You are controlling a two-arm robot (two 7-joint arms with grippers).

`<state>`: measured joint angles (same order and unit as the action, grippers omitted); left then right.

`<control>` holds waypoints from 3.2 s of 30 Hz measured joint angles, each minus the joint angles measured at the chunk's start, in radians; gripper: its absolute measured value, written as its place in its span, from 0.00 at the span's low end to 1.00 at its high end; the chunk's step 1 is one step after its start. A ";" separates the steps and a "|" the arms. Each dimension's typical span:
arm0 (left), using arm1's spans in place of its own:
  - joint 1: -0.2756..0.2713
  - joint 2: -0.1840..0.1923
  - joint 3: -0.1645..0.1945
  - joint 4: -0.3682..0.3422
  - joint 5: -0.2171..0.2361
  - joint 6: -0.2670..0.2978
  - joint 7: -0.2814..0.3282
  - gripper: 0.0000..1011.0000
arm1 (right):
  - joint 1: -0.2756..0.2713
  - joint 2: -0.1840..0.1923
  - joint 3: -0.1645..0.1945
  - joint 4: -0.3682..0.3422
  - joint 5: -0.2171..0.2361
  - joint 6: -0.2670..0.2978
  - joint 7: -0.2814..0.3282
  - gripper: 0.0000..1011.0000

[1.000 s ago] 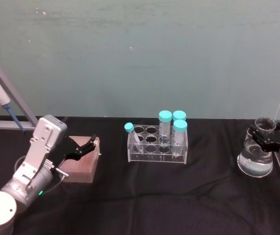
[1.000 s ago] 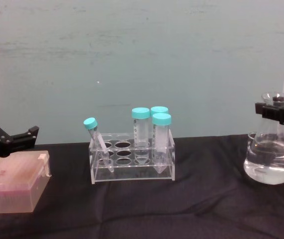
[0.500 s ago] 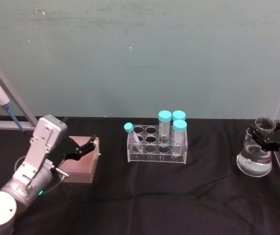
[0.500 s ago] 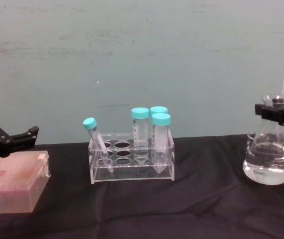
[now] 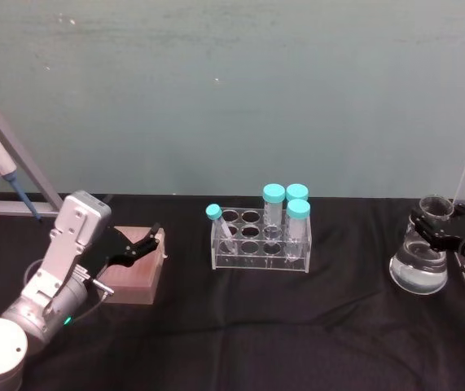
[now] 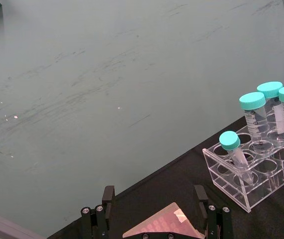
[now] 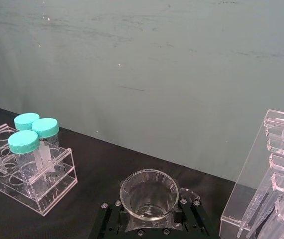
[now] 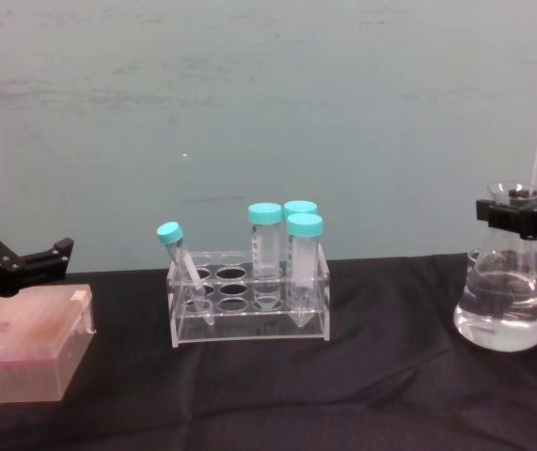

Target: Place the experimental apparatus aside using one hand.

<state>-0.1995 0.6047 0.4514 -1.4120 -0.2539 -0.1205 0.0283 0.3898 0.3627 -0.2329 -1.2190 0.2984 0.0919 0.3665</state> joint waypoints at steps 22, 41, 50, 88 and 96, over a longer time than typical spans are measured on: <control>0.000 0.000 0.000 0.000 0.000 0.000 0.000 0.99 | 0.004 -0.003 -0.002 0.005 0.000 0.007 -0.001 0.47; 0.000 0.000 0.000 0.000 0.000 0.000 0.000 0.99 | 0.003 -0.002 -0.002 0.004 -0.001 0.007 -0.002 0.47; 0.000 0.000 0.000 0.000 0.000 0.000 0.000 0.99 | 0.003 -0.002 -0.002 0.004 -0.001 0.007 -0.002 0.73; 0.000 0.000 0.000 0.000 0.000 0.000 0.000 0.99 | -0.042 0.000 0.018 -0.075 -0.028 0.047 -0.064 0.99; 0.000 0.000 0.000 0.000 0.000 0.000 0.000 0.99 | -0.079 0.008 0.034 -0.136 -0.036 0.061 -0.073 0.99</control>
<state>-0.1995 0.6047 0.4514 -1.4120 -0.2539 -0.1205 0.0283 0.3113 0.3706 -0.1990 -1.3555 0.2620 0.1534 0.2931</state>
